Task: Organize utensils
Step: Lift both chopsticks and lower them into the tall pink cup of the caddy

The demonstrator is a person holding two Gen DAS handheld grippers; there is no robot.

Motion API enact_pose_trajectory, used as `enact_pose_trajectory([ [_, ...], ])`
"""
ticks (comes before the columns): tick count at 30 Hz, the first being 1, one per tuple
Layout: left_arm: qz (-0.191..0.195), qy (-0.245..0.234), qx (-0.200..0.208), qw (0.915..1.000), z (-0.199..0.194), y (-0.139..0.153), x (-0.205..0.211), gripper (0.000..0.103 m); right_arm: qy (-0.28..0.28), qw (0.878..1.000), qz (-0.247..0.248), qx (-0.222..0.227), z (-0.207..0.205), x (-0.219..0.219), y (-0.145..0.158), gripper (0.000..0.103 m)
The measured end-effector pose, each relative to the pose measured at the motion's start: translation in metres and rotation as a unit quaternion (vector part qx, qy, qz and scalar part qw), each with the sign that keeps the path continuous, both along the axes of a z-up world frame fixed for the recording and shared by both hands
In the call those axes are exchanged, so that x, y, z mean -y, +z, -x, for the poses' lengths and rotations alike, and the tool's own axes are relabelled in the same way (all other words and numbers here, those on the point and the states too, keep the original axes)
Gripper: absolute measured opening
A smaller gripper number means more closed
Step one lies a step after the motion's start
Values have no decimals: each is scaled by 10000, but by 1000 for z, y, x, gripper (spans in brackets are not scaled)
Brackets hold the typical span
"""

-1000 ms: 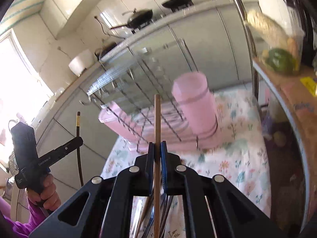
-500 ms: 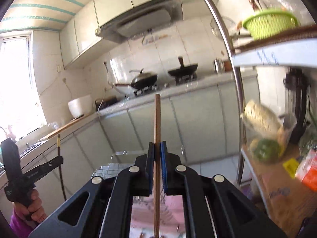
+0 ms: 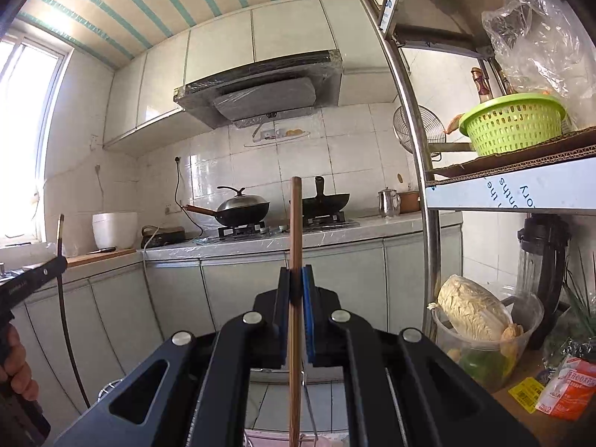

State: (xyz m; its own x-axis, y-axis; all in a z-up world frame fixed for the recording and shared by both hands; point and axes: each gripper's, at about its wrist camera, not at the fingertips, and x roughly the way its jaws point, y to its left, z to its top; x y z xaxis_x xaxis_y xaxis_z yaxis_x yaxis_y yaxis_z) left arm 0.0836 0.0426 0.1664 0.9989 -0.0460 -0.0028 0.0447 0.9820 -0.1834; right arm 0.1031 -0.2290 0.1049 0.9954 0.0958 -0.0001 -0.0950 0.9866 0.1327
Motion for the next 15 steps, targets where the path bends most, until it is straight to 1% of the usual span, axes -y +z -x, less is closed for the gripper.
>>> enact_pose_trajectory([
  [3, -165, 208, 225, 9994, -7, -11, 4, 5, -26, 9999, 15, -145, -6, -1, -19, 6],
  [4, -242, 244, 254, 9991, -9, -17, 5, 5, -7, 9997, -9, -241, -9, -1, -25, 6],
  [6, -369, 215, 185, 9989, -13, -28, 9, 5, 43, 9987, -77, -498, -13, 0, -36, 6],
  [10, -498, 28, -184, 9986, -18, -53, 12, 5, 118, 9946, -115, -1026, -18, 2, -52, 6],
  [15, -311, -211, -831, 9958, -21, -80, 5, 5, 177, 9873, -172, -1571, -24, 4, -68, 6],
])
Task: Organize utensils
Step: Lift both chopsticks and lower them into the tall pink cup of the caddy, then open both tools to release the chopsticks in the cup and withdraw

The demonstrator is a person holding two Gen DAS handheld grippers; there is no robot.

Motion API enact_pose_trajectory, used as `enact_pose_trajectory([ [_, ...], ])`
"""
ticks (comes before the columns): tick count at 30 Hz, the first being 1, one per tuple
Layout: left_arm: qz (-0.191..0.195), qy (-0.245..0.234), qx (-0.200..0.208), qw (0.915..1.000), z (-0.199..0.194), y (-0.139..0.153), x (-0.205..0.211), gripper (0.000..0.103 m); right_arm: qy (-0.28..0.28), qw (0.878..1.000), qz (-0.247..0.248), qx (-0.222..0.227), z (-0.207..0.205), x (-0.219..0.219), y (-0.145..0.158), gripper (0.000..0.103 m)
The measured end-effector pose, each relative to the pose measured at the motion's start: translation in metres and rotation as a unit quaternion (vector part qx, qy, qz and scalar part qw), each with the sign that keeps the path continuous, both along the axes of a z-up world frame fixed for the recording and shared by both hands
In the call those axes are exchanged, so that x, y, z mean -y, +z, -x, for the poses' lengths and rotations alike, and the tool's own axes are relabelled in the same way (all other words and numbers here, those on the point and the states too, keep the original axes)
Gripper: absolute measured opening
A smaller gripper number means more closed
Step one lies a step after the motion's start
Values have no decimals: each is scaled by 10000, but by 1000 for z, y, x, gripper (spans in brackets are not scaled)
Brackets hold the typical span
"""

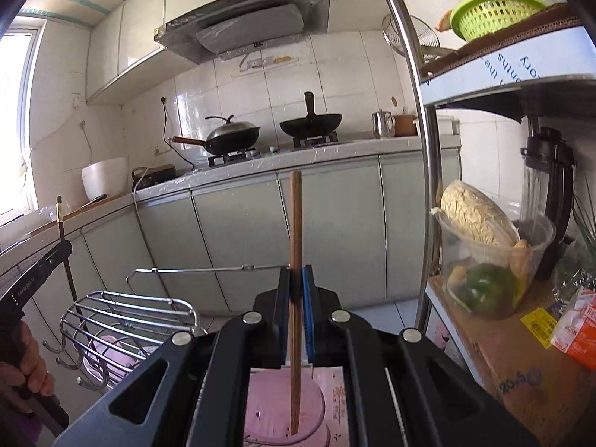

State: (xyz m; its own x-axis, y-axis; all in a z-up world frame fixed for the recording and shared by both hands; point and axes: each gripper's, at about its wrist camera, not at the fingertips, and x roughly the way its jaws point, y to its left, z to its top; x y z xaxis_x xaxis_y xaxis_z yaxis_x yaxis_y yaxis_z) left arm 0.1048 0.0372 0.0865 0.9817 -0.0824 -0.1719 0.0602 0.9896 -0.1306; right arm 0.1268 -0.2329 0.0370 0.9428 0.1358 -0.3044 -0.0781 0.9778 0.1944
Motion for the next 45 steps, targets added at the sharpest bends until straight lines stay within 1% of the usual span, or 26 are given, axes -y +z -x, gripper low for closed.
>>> enact_pose_trajectory([
  [5, 171, -111, -546, 9983, -1, -20, -8, 5, 72, 9990, 165, -400, -5, -6, -11, 6],
  [8, 190, -170, -777, 9967, -3, -29, -10, 5, 61, 9988, 255, -402, 0, -9, -14, 6],
  [10, 161, -202, -899, 9956, -3, -33, -9, 5, 85, 9984, 276, -476, -1, -11, -14, 6],
  [12, 112, -189, -914, 9956, -2, -34, -7, 5, 139, 9972, 321, -658, -3, -13, -16, 7],
  [15, 106, -177, -984, 9949, -1, -34, -5, 6, 177, 9962, 360, -777, -5, -17, -19, 10],
  [16, 94, -182, -1046, 9943, -2, -34, -4, 8, 166, 9960, 361, -803, -5, -17, -19, 17],
  [17, 81, -190, -1098, 9937, -3, -34, -4, 10, 148, 9959, 347, -820, -4, -17, -19, 27],
  [18, 69, -190, -1123, 9935, -3, -33, -4, 20, 135, 9959, 328, -828, -3, -17, -18, 30],
  [19, 50, -168, -1120, 9936, -2, -32, -4, 30, 133, 9960, 310, -823, -2, -17, -17, 35],
  [21, -20, -128, -1069, 9942, 1, -28, -2, 38, 135, 9961, 307, -822, 3, -16, -15, 37],
  [22, -51, -136, -1055, 9943, 3, -26, -2, 40, 136, 9960, 313, -831, 5, -16, -14, 37],
  [24, -83, -151, -1070, 9941, 9, -22, -2, 42, 121, 9959, 297, -842, 11, -16, -12, 38],
  [26, -26, -204, -1097, 9938, 16, -17, -2, 43, 113, 9959, 242, -859, 18, -14, -11, 38],
  [31, -15, -324, -1064, 9938, 37, -7, -2, 45, 146, 9952, 7, -970, 40, -14, -12, 38],
  [34, -96, -370, -1032, 9939, 50, 0, -2, 46, 151, 9947, -56, -1017, 54, -13, -14, 38],
  [40, -508, -410, -996, 9929, 76, 9, 0, 46, 253, 9931, -119, -1139, 78, -17, -23, 39],
  [42, -523, -401, -1006, 9927, 83, 11, 1, 48, 260, 9929, -87, -1161, 83, -22, -26, 39],
  [43, -518, -399, -1026, 9926, 86, 11, 2, 50, 280, 9928, -70, -1164, 85, -25, -27, 43],
  [44, -507, -405, -1041, 9924, 90, 11, 3, 50, 309, 9927, -56, -1161, 87, -28, -28, 51],
  [45, -497, -403, -1048, 9924, 93, 11, 3, 51, 324, 9927, -48, -1159, 88, -31, -29, 53],
])
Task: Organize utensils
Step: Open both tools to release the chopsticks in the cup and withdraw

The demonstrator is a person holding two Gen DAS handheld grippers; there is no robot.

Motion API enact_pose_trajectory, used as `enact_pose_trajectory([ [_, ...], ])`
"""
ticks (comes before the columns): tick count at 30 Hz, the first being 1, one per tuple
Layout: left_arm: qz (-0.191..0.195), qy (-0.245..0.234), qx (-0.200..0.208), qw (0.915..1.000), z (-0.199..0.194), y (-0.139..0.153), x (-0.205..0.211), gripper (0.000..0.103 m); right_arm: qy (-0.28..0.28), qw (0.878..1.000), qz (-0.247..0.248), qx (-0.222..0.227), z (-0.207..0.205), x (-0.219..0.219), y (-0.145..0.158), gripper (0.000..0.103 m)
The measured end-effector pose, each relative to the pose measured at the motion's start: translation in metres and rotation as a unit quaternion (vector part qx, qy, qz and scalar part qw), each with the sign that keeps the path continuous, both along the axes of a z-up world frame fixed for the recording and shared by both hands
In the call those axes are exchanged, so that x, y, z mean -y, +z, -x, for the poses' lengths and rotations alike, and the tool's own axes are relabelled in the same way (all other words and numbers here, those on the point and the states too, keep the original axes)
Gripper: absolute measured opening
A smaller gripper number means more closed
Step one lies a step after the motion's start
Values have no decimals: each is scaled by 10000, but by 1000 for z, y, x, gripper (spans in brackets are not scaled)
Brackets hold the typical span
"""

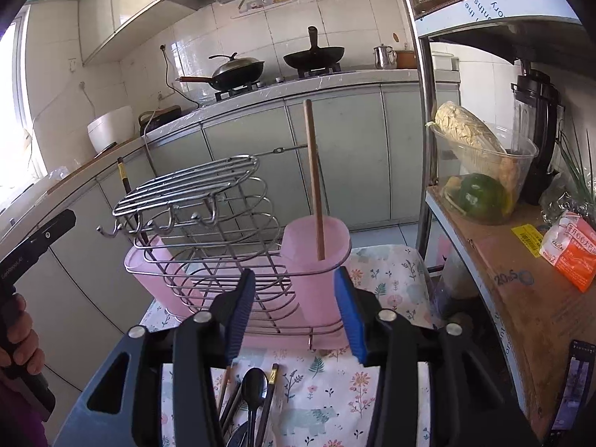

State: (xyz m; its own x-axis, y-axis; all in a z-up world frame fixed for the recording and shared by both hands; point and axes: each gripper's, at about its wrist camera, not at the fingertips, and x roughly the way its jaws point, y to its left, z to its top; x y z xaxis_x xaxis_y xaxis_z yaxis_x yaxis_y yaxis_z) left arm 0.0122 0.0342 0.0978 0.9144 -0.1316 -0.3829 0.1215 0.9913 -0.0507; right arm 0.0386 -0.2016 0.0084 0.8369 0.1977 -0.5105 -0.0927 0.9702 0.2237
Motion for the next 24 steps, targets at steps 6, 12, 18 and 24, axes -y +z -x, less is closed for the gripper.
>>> enact_pose_trajectory([
  [6, 108, 69, -57, 9999, 15, -5, 4, 51, 183, 9997, 139, 105, 14, -17, 1, 56],
  [12, 222, 166, -313, 9991, 23, -23, 9, 51, 312, 9989, 347, 77, 21, -31, -11, 68],
  [18, 209, 182, -668, 9974, 25, -45, 16, 51, 349, 9978, 552, -65, 26, -37, -25, 68],
  [24, 122, 27, -979, 9951, 27, -67, 25, 51, 306, 9976, 367, -491, 22, -27, -47, 68],
])
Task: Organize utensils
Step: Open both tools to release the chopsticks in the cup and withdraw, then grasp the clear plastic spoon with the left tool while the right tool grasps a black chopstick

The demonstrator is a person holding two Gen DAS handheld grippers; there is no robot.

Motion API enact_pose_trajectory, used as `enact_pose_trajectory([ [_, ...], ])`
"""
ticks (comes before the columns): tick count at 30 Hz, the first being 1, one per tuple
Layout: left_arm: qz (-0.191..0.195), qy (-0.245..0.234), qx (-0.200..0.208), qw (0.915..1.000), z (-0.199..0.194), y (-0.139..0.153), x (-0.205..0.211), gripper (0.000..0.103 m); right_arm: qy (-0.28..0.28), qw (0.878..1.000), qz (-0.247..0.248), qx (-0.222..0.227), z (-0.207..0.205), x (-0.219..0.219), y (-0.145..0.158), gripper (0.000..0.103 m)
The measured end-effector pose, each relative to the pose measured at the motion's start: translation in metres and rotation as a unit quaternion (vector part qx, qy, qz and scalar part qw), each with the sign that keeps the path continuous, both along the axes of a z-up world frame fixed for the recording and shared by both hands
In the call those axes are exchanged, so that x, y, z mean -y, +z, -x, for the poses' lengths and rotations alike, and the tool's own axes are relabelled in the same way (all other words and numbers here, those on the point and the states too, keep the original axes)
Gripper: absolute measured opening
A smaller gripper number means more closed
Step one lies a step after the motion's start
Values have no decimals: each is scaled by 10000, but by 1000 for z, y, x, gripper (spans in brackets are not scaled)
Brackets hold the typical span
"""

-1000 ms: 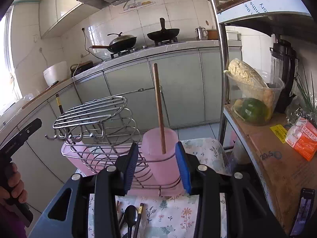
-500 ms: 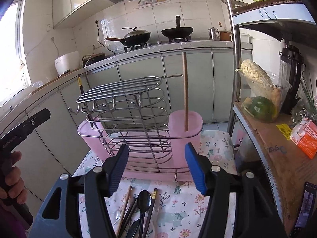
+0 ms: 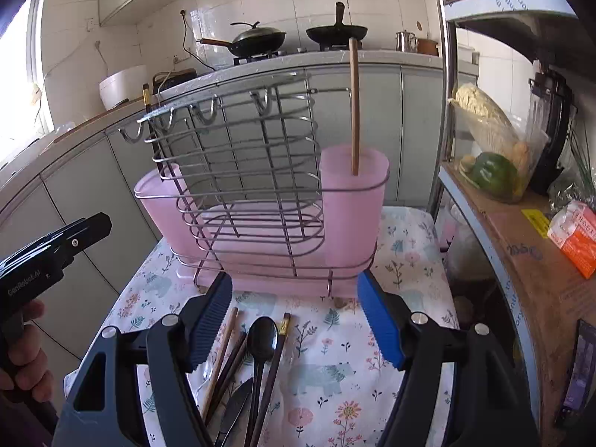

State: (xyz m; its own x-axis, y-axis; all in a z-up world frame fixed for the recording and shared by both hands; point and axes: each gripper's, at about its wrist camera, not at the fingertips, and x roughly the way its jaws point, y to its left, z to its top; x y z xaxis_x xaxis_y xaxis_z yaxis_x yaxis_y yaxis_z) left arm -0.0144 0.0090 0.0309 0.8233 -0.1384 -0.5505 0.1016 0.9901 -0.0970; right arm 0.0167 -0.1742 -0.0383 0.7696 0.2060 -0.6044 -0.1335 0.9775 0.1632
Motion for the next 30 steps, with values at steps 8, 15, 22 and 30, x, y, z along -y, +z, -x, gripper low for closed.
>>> enact_pose_trajectory([
  [8, 120, -228, -797, 9965, -1, -42, 9, 51, 33, 9990, -97, -444, 0, 4, -28, 68],
  [15, 372, -413, -1822, 9817, -7, -90, 8, 51, 74, 9952, -328, -921, -7, 11, -51, 67],
  [22, 1051, -366, -2920, 9499, -27, -131, 1, 33, 127, 9866, -819, -1406, -16, 20, -67, 57],
  [30, 950, -456, -3160, 9429, -36, -130, 16, 23, 312, 9787, -1110, -1698, -21, 20, -76, 47],
])
